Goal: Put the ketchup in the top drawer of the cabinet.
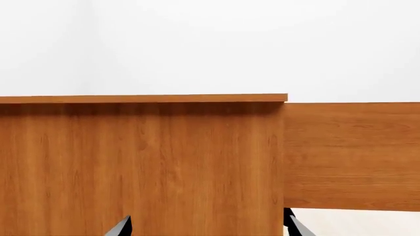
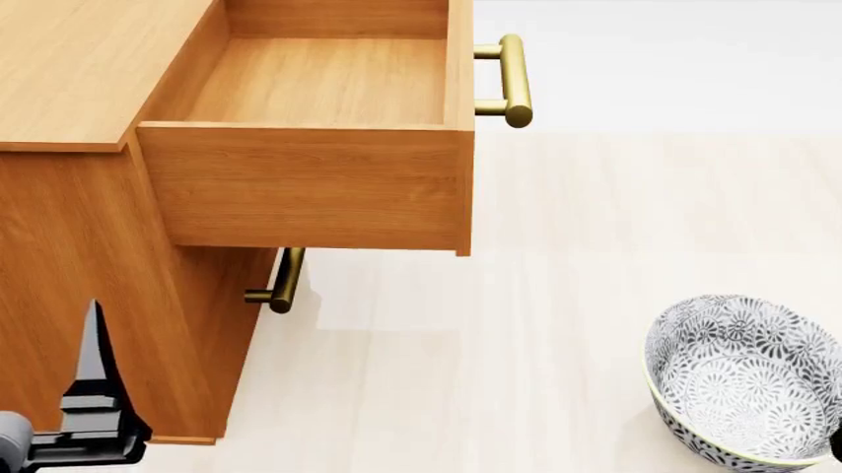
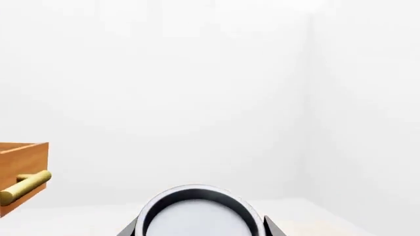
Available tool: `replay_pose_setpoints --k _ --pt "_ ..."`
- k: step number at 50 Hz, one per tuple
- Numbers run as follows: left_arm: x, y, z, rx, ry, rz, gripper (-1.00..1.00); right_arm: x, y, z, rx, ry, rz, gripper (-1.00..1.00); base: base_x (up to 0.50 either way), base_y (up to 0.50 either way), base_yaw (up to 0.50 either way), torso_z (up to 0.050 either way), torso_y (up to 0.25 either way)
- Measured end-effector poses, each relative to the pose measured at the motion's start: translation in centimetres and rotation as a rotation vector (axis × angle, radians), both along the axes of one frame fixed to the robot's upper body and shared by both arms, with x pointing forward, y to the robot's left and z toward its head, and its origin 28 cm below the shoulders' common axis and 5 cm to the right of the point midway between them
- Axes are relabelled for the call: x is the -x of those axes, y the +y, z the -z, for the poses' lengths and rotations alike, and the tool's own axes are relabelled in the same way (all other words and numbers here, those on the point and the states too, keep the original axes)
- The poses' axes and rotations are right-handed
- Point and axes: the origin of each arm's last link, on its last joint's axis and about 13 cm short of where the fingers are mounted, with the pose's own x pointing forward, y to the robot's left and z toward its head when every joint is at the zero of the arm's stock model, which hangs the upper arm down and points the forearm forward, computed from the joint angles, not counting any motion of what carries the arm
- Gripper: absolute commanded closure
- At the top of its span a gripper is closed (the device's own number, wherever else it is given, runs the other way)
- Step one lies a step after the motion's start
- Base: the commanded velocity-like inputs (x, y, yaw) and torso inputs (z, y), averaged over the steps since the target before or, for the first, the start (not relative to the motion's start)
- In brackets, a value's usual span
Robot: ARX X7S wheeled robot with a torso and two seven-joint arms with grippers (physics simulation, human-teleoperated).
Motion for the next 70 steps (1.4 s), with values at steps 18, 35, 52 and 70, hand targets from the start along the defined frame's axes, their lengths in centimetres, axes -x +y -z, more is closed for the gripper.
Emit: replay_pose_setpoints --k 18,35,52,70 --pt "-0.2 0.0 0.1 0.001 0.004 0.000 -1.00 -1.9 0.7 -4.2 0.031 -0.089 -0.021 1.00 0.00 0.00 0.00 0.000 0.001" --pt "-0.3 0.0 0.2 0.001 0.006 0.000 -1.00 -3.4 1.4 -7.7 0.066 -0.167 -0.044 1.00 0.00 0.00 0.00 0.000 0.000" --pt "-0.4 -0.1 0.3 0.003 0.009 0.002 -1.00 -5.2 2.1 -11.7 0.091 -0.247 -0.079 1.00 0.00 0.00 0.00 0.000 0.000" --pt "-0.4 -0.2 0.4 0.003 0.009 0.005 -1.00 -8.0 3.2 -14.9 0.108 -0.295 -0.123 1.00 0.00 0.00 0.00 0.000 0.001"
